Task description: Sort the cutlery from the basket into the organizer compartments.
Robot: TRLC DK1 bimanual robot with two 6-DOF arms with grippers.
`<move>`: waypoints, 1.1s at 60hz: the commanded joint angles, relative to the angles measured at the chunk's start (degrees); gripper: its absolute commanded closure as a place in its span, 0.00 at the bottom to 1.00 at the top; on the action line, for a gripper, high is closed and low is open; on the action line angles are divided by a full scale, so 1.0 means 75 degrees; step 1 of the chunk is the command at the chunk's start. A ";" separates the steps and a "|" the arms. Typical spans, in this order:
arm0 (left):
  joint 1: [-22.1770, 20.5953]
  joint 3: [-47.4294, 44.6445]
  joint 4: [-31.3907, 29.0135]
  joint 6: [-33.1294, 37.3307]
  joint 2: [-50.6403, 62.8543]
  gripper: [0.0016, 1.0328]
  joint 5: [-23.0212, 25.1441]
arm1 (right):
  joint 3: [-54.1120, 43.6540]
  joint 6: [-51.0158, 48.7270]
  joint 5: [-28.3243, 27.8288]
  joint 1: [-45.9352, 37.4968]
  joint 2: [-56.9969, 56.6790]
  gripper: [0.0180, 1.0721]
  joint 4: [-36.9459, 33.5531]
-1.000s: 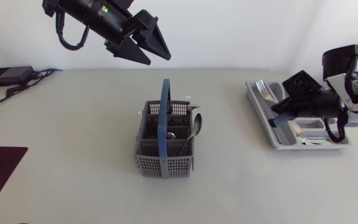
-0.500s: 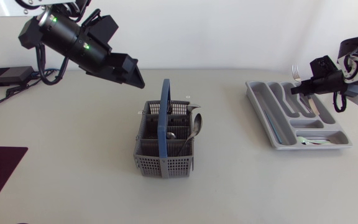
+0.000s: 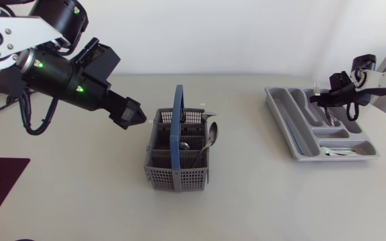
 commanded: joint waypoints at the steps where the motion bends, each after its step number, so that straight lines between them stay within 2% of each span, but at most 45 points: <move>1: -0.0066 -0.0312 0.0152 0.0154 -0.0260 0.04 -0.0048 | 0.0425 0.0294 0.0043 -0.0006 0.0384 0.94 -0.0187; 18: -0.0266 -0.0488 0.0163 0.0178 -0.0530 0.04 -0.0107 | 0.0332 0.0282 0.0172 0.0065 0.0595 0.91 -0.0363; 22: -0.0301 -0.0546 0.0163 0.0236 -0.0577 0.04 -0.0118 | 0.0261 0.0247 0.0172 0.0053 0.0548 0.76 -0.0363; 26: -0.0313 -0.0593 0.0163 0.0260 -0.0624 0.04 -0.0142 | 0.0097 0.0200 0.0172 0.0065 0.0372 0.53 -0.0340; 29: -0.0301 -0.0628 0.0163 0.0295 -0.0694 0.04 -0.0142 | -0.0043 0.0188 0.0172 0.0076 0.0220 0.41 -0.0316; 35: -0.0301 -0.0745 0.0152 0.0471 -0.0893 0.04 -0.0177 | -0.0454 0.0141 0.0184 0.0088 -0.0237 0.29 -0.0176; 49: -0.0289 -0.1601 0.0175 0.0986 -0.1584 0.04 -0.0177 | -0.2704 -0.0034 0.0113 0.0615 -0.2359 0.29 0.0609; 66: -0.0524 -0.2808 0.0562 0.1291 -0.1854 0.04 -0.0177 | -0.5141 -0.0023 -0.0461 0.2162 -0.4538 0.29 0.0856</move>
